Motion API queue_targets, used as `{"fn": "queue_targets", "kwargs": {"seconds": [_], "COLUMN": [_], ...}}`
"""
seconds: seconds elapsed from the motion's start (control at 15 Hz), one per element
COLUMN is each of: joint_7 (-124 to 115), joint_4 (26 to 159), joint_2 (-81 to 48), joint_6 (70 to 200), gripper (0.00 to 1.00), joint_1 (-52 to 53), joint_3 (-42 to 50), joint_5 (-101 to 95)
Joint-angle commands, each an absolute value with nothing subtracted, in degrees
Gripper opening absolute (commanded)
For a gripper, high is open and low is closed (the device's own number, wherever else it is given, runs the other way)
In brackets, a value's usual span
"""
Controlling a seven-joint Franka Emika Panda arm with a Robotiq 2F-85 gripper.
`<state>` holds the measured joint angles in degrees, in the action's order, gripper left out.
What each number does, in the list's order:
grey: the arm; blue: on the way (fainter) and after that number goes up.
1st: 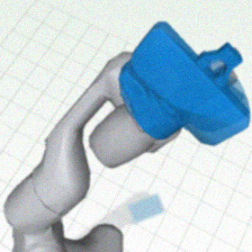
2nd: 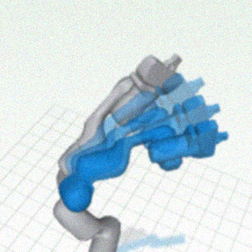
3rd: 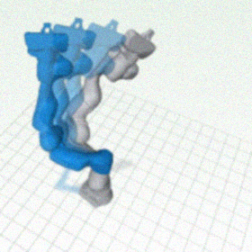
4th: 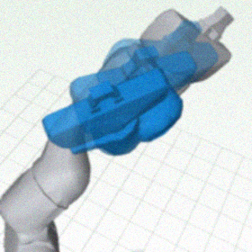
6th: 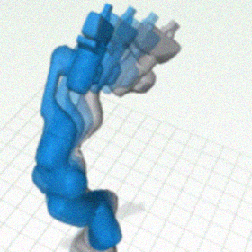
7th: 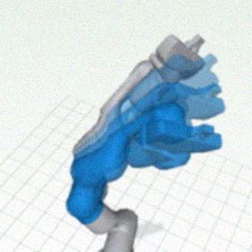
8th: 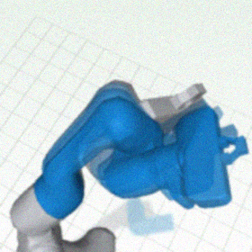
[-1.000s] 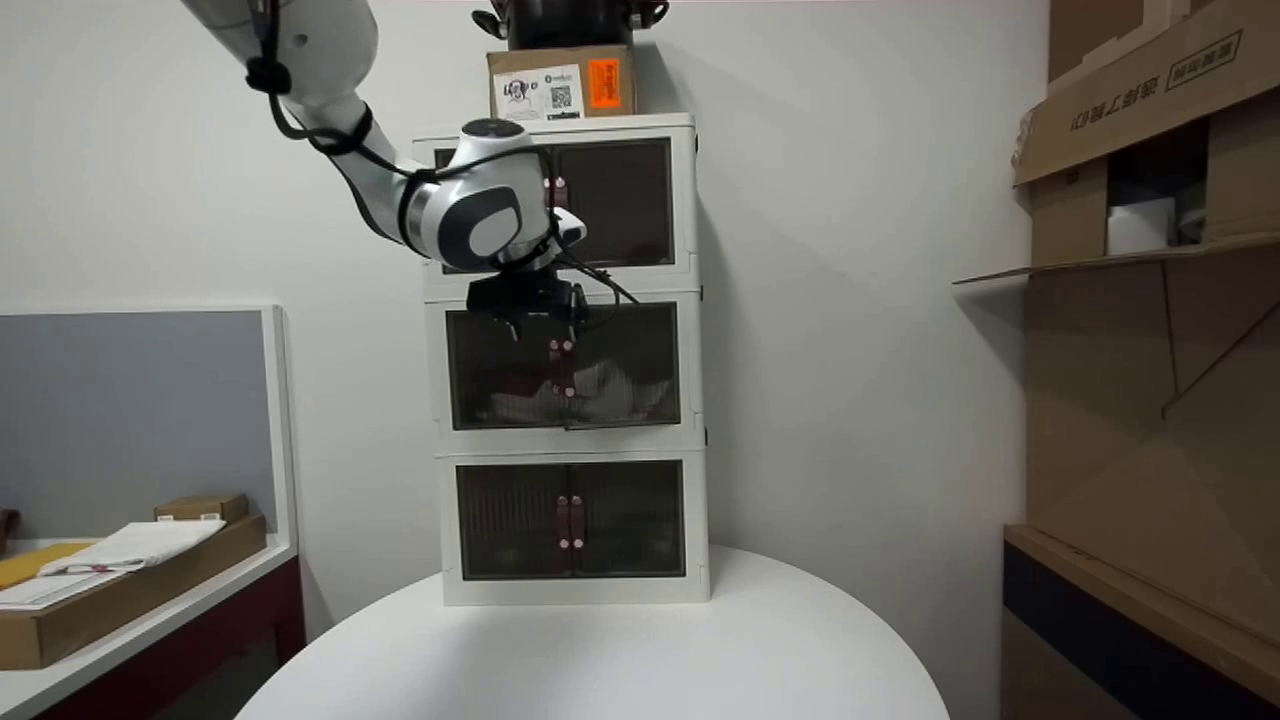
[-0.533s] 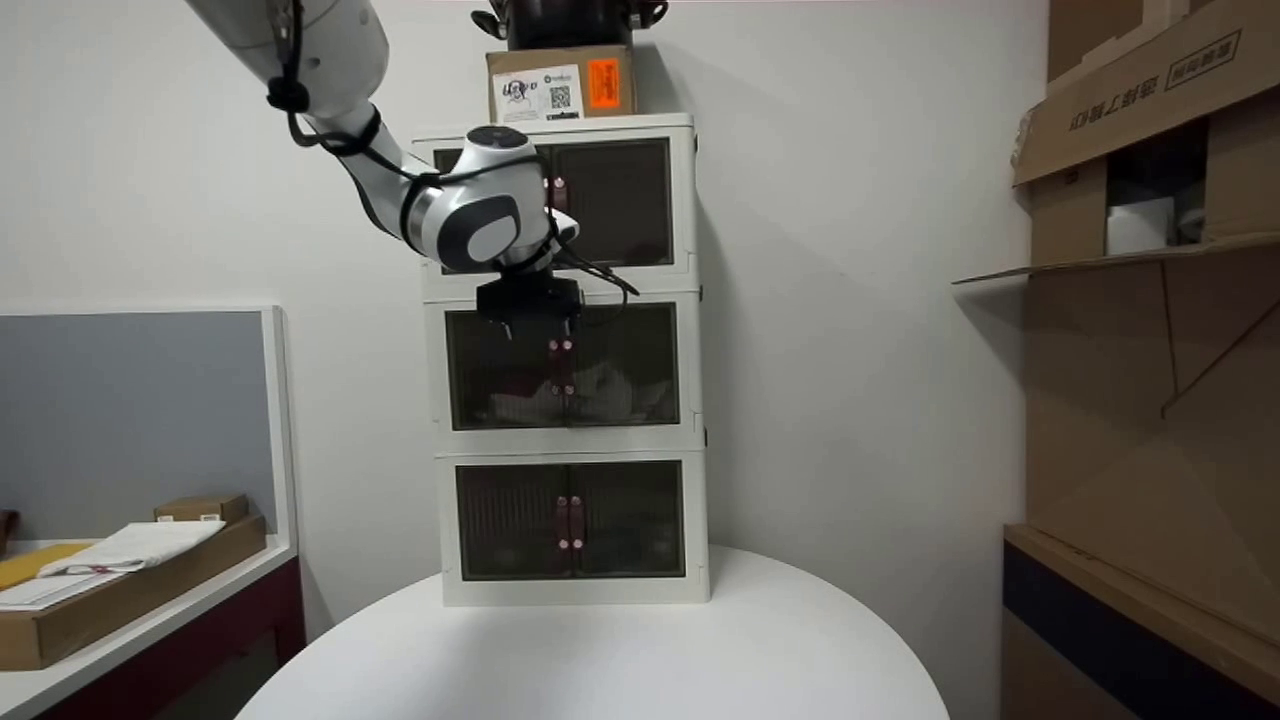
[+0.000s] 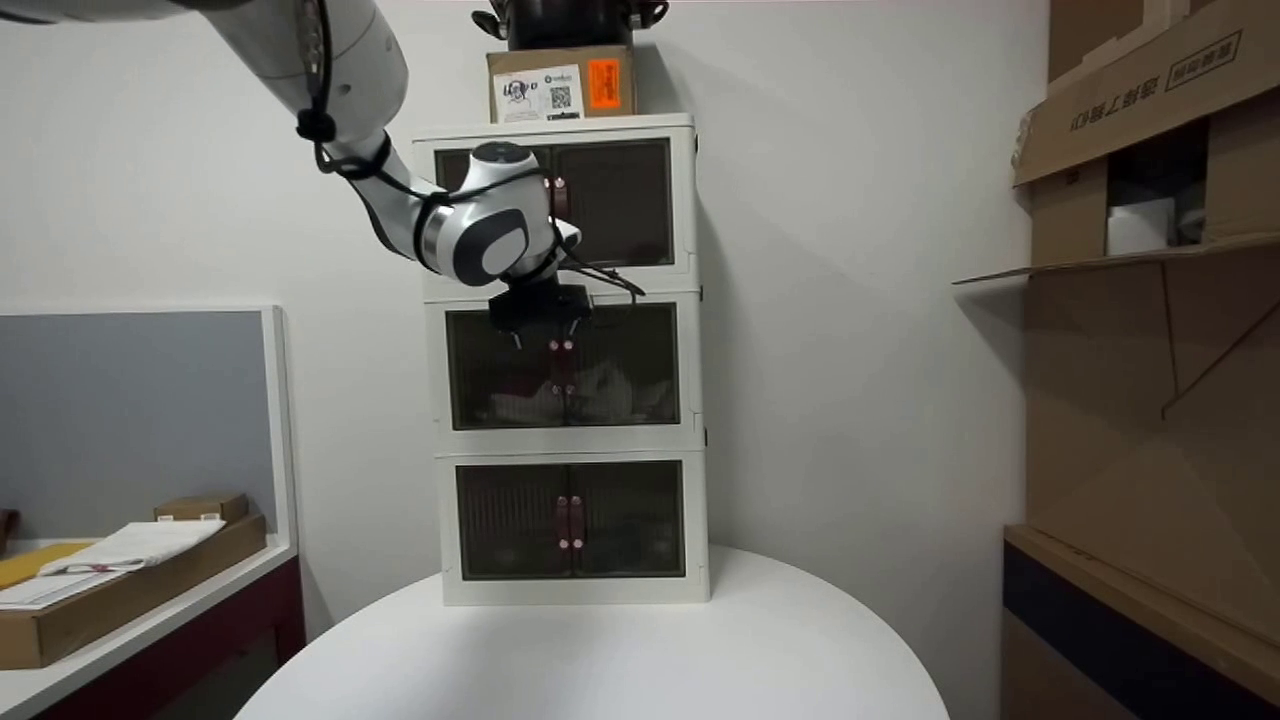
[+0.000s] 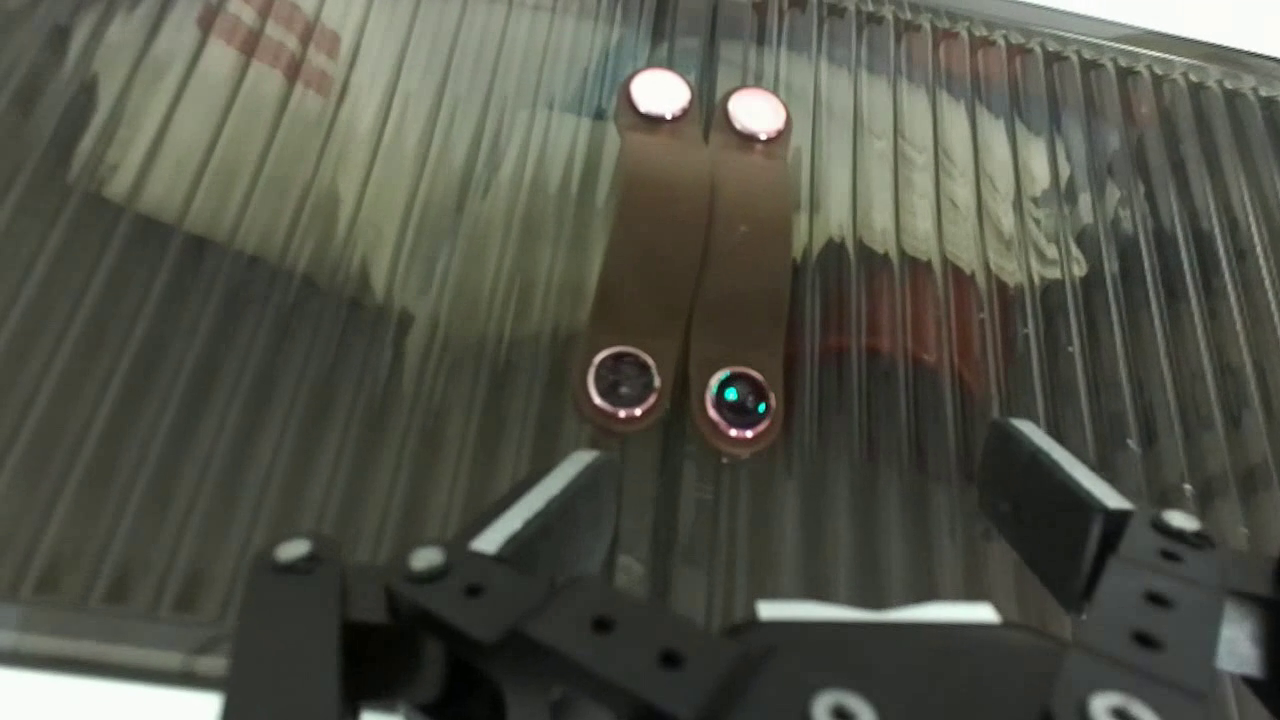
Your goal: Close the left door of the middle cabinet, close the right door of the middle cabinet
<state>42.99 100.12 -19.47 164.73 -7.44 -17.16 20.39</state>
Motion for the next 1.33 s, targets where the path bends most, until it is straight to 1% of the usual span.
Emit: {"fn": "queue_targets", "kwargs": {"seconds": [0.0,0.27,0.33,0.67,0.93,1.27], "joint_7": [40.97,40.2,42.0,41.73,34.78,19.06], "joint_4": [96.69,95.28,98.93,98.87,99.07,99.2], "joint_2": [-22.32,-23.14,-20.89,-20.89,-20.3,-19.42], "joint_6": [166.91,167.94,165.68,165.68,162.98,156.77], "gripper": [1.0,1.0,1.0,1.0,1.0,1.0], "joint_1": [-5.55,-4.76,-6.07,-5.65,-2.81,1.5], "joint_3": [-15.55,-13.74,-15.69,-15.23,-10.09,-4.36], "joint_5": [17.99,16.31,18.36,18.0,13.63,-0.19]}}
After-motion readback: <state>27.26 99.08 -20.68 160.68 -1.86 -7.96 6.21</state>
